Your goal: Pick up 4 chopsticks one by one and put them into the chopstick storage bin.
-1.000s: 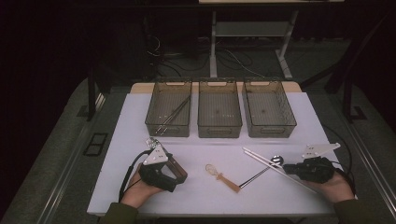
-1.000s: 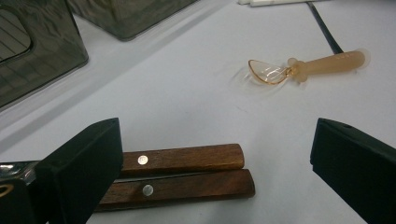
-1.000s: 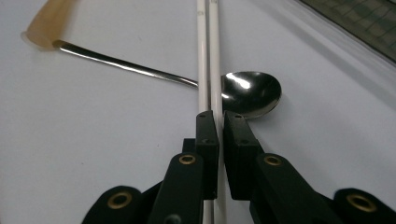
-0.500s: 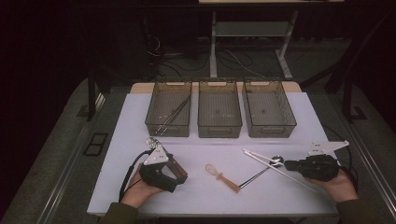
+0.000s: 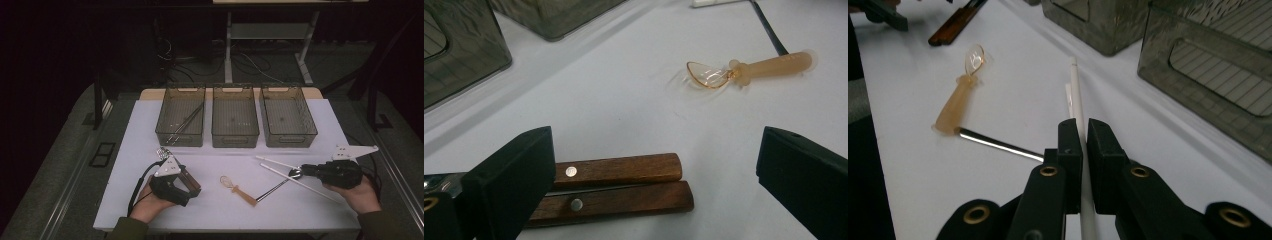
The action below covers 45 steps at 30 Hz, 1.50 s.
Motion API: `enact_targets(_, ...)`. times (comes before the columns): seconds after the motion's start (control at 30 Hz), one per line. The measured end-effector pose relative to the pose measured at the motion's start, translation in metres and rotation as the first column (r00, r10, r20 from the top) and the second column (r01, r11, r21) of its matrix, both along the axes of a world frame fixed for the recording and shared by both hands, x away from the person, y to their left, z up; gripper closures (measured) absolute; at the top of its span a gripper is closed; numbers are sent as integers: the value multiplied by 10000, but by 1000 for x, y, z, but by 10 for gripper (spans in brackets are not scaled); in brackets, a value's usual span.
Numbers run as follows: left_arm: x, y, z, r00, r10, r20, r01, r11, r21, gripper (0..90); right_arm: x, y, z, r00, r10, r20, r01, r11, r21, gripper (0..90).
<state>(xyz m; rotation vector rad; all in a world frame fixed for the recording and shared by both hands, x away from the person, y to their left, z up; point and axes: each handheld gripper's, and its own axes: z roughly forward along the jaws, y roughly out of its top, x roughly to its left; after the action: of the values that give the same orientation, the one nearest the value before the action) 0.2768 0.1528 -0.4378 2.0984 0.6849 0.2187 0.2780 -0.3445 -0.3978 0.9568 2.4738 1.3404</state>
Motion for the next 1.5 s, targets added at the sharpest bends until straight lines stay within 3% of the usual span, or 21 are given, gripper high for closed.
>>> enact_targets(0.37, 1, 1, -2, 10000, 10, -88, -10, 10000, -3, 5, 8, 6, 11, 9998, 170, 115, -177, 9980, 611, 851)
enact_targets(0.53, 2, 3, -2, 9999, 99, -125, -102, 9997, -221, 0, 12, 10, 18, 9996, 140, 256, -159, 9970, 753, 851)
enact_targets(1.17, 1, 3, -2, 9999, 108, -72, -109, 9999, -122, 0, 33, 44, 46, 9964, 356, 769, -433, 9939, 1017, 850)
enact_targets(1.5, 0, 2, -2, 9999, 95, -46, -96, 9999, -110, 0, 50, 68, 52, 9954, 365, 884, -453, 9940, 998, 850)
